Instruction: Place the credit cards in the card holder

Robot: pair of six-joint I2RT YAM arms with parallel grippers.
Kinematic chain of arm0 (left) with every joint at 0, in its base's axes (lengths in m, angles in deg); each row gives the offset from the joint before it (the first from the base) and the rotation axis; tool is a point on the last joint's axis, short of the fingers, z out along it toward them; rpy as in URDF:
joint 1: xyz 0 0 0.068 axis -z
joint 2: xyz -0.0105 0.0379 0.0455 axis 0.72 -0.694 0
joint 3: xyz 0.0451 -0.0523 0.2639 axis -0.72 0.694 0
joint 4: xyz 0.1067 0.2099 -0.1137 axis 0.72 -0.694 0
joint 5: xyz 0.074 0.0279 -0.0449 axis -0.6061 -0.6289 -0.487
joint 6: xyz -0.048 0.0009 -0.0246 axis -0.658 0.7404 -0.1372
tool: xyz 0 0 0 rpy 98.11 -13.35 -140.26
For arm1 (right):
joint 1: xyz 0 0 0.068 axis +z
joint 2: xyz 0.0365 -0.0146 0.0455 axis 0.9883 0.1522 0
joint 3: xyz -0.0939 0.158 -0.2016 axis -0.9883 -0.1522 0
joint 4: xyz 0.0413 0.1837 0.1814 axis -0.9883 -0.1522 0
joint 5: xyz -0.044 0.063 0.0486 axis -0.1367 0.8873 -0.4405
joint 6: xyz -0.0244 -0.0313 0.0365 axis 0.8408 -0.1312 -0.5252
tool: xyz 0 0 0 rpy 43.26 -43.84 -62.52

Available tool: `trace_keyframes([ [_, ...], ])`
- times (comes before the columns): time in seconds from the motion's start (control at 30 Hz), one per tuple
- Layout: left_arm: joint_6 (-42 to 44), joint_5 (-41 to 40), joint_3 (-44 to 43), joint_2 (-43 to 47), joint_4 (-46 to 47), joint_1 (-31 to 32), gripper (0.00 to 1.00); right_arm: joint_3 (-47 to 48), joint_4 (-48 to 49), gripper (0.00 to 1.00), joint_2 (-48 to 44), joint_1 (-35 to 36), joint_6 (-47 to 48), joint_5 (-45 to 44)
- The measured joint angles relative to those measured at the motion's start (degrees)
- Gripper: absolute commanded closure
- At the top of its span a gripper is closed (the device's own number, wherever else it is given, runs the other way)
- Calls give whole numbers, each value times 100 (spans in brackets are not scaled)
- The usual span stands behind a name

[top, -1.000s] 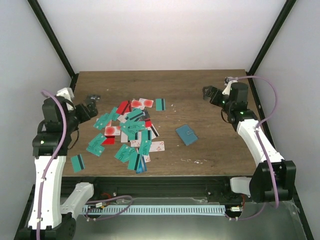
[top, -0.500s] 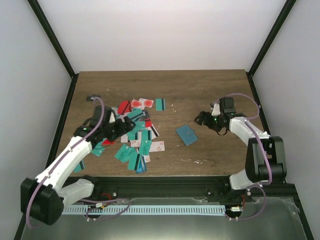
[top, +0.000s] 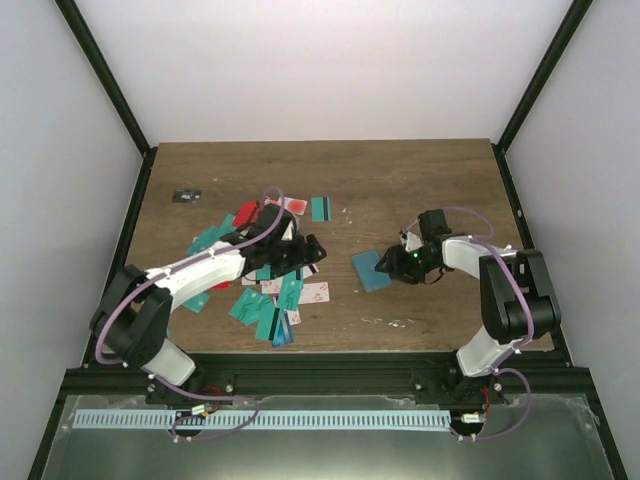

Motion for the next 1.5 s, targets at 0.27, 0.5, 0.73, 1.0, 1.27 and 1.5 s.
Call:
trace_keyframes([
  [0.27, 118, 249, -564, -844, 245, 195, 0, -254, -116, 49, -260, 260, -142, 616],
  [0.5, 614, 11, -1298, -1204, -262, 197, 0, -251, -656, 48, -1272, 267, -142, 273],
  [0.73, 1392, -758, -2015, -1067, -855, -79, 0, -175, -1137, 46, -1821, 267, -260, -345],
  [1.0, 1650, -129, -2020, -1091, -975, -916, 0, 293, -1443, 42, -1856, 267, -315, -863],
  [1.27, 1493, 463, -2017, -1604, -809, -214, 13, 313, -1554, 41, -1825, 267, -313, -955],
  [1.5, 1115, 789, -2017, -2105, -422, 487, 30, 264, -1547, 42, -1711, 267, -315, -925],
])
